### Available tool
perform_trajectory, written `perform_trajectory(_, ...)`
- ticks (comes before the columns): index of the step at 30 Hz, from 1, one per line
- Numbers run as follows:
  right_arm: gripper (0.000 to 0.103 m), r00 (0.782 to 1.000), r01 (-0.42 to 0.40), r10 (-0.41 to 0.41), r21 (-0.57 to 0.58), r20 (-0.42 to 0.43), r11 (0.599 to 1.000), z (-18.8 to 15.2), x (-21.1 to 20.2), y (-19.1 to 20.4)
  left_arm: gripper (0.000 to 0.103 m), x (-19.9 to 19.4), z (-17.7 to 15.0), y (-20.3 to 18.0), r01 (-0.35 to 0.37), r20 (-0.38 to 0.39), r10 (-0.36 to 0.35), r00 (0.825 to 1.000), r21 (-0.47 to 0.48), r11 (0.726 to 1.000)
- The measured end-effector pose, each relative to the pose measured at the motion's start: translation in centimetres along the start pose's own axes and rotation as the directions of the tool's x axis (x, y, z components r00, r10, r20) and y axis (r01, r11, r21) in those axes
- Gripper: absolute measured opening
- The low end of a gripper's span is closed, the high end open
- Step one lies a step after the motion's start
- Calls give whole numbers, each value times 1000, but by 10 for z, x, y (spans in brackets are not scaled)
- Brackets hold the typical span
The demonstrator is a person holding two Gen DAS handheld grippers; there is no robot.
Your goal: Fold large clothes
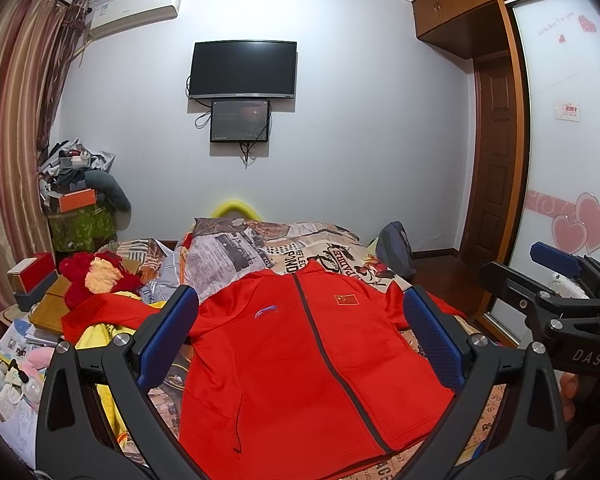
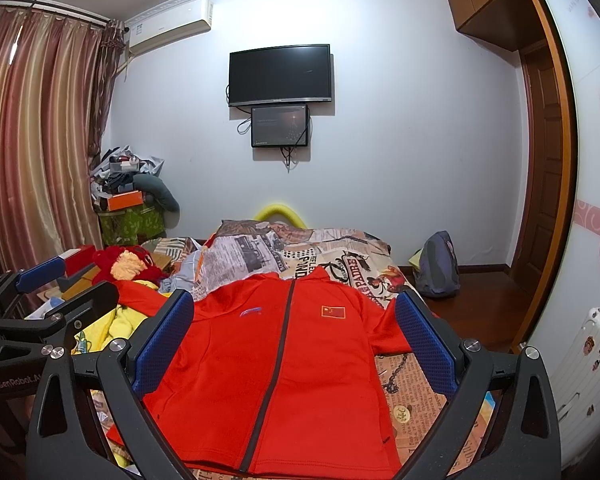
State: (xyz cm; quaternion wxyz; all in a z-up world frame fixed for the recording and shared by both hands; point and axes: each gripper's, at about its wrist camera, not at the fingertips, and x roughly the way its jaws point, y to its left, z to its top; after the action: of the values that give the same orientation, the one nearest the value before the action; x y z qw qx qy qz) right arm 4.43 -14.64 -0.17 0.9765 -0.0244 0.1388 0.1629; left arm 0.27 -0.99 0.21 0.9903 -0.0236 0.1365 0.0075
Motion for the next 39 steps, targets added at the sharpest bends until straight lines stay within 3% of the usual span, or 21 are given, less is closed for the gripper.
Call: perform_trajectory(39, 100, 1000, 1, -1, 0, -7, 1000, -1, 1, 2, 103, -2, 3, 1, -14, -1, 13, 1000, -12, 1000)
